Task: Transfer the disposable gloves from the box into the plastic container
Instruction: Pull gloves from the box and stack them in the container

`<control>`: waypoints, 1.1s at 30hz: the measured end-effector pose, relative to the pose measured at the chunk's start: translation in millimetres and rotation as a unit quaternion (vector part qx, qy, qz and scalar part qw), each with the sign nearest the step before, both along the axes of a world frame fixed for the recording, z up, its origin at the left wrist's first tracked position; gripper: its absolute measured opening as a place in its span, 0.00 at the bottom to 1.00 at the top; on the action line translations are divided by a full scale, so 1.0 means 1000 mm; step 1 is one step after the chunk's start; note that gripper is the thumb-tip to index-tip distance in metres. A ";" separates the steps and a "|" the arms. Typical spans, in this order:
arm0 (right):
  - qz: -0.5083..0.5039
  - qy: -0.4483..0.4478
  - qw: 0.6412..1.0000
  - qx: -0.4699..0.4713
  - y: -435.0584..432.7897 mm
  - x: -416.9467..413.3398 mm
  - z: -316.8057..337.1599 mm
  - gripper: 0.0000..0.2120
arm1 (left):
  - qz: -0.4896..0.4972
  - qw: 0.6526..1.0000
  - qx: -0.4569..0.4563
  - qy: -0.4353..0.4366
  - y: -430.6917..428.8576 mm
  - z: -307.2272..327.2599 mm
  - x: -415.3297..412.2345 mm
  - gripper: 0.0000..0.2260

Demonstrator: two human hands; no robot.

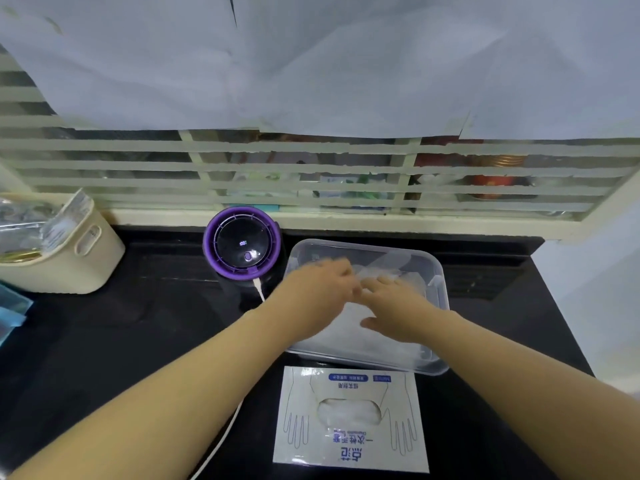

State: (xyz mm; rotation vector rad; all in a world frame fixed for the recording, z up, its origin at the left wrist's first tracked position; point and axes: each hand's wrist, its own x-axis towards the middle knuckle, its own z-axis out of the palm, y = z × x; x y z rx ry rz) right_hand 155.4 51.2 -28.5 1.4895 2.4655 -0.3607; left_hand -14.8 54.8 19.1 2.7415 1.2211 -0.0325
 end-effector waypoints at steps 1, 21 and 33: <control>0.005 -0.007 1.000 -0.002 0.001 0.000 -0.002 0.24 | -0.004 0.995 -0.075 0.065 0.004 -0.008 0.004 0.18; -0.007 -0.222 0.975 -0.025 0.014 0.010 -0.011 0.05 | 0.062 0.935 -0.175 0.302 0.023 -0.068 0.023 0.27; 0.049 -0.291 0.954 -0.053 0.022 0.010 -0.018 0.07 | 0.090 0.915 -0.145 0.366 0.021 -0.080 0.026 0.30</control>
